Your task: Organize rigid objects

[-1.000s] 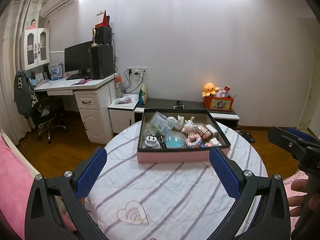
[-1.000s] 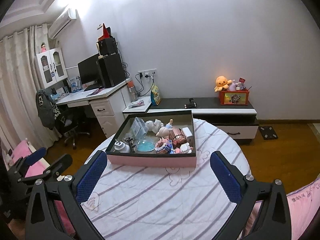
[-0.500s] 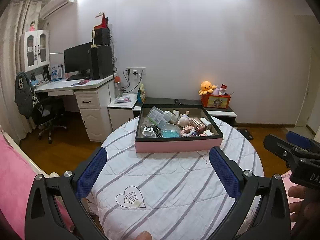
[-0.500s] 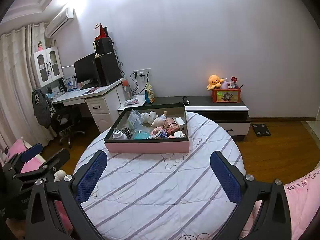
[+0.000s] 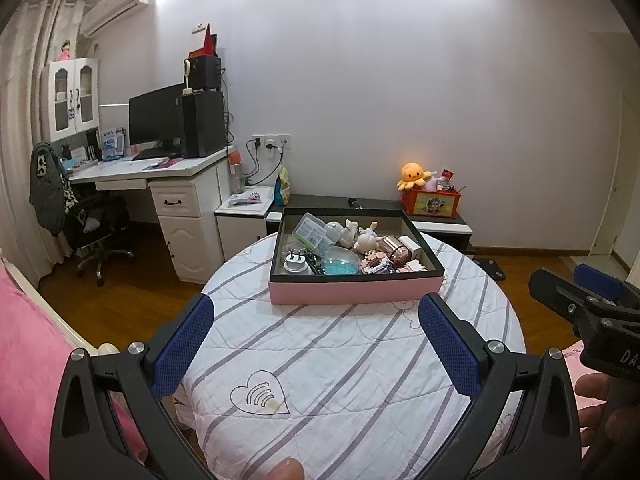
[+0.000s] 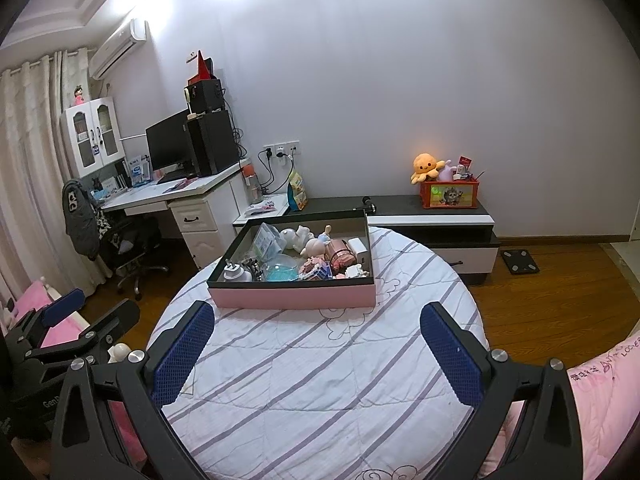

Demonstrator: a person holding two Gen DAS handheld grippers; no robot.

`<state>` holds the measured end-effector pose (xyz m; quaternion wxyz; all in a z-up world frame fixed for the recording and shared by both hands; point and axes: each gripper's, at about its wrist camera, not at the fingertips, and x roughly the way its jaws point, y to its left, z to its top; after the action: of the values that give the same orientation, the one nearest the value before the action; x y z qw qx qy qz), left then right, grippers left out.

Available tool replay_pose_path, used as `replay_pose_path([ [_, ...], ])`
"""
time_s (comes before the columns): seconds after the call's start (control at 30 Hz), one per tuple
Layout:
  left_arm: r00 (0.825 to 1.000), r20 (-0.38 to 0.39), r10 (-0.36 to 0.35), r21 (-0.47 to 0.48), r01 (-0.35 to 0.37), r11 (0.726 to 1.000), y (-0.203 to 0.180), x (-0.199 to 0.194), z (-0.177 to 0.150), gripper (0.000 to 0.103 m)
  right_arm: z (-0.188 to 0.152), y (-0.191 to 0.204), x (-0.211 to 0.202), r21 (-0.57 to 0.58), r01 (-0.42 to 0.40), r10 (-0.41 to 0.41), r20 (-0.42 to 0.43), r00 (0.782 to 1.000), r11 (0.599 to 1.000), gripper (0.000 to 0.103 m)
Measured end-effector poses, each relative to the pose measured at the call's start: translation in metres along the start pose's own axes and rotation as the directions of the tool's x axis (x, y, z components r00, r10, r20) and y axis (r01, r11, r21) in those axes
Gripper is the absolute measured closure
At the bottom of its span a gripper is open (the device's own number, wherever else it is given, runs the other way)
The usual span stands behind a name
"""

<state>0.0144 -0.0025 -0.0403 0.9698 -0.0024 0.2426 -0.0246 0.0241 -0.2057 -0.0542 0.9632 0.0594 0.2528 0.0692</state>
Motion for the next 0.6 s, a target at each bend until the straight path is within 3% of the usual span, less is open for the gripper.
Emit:
replay_pose_path([
  [0.43, 1.000, -0.015, -0.005, -0.006, 0.005, 1.000, -0.0006, 0.0013, 0.0006, 0.000, 0.0012, -0.0019, -0.0014, 0.005, 0.005, -0.005, 0.007, 1.000, 1.000, 0.000],
  [0.6, 0.999, 0.008, 0.044, 0.016, -0.044, 0.999, -0.0012, -0.0009, 0.0013, 0.000, 0.0017, -0.0022, -0.0036, 0.005, 0.005, -0.005, 0.016, 1.000, 1.000, 0.000],
])
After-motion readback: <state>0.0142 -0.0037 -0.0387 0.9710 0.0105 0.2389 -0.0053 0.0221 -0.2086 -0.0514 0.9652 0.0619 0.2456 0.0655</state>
